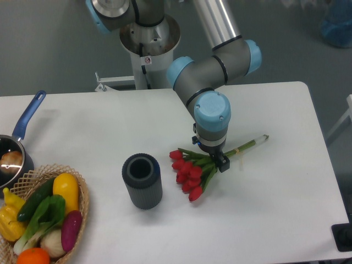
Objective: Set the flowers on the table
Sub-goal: 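Open the gripper, release the tulips, and lift away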
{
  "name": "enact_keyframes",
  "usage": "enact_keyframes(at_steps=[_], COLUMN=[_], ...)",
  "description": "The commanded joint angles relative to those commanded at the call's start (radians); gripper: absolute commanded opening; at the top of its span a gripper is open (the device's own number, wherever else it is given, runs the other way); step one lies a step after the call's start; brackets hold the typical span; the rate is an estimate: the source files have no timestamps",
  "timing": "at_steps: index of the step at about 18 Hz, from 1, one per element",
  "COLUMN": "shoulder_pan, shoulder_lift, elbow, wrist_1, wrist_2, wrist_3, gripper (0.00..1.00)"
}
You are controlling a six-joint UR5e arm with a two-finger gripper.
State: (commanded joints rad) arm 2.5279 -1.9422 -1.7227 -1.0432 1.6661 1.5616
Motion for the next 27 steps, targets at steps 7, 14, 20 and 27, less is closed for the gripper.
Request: enact_keyframes(at_steps=[7,14,20,27], shoulder_pan=[0.029,0.025,0.015,0.017], shoulder_lift=[0.094,0.152,0.22,0.223], elbow=[0.035,0.06,0.057,0.057], wrist_1=[0.029,0.075,0.069,0.071], wrist_2=[-0.155,-0.285,-0.336,-0.336], wrist_3=[-0.045,-0.064,-0.064,-0.064], gripper=[1.0,1.0,1.0,1.0])
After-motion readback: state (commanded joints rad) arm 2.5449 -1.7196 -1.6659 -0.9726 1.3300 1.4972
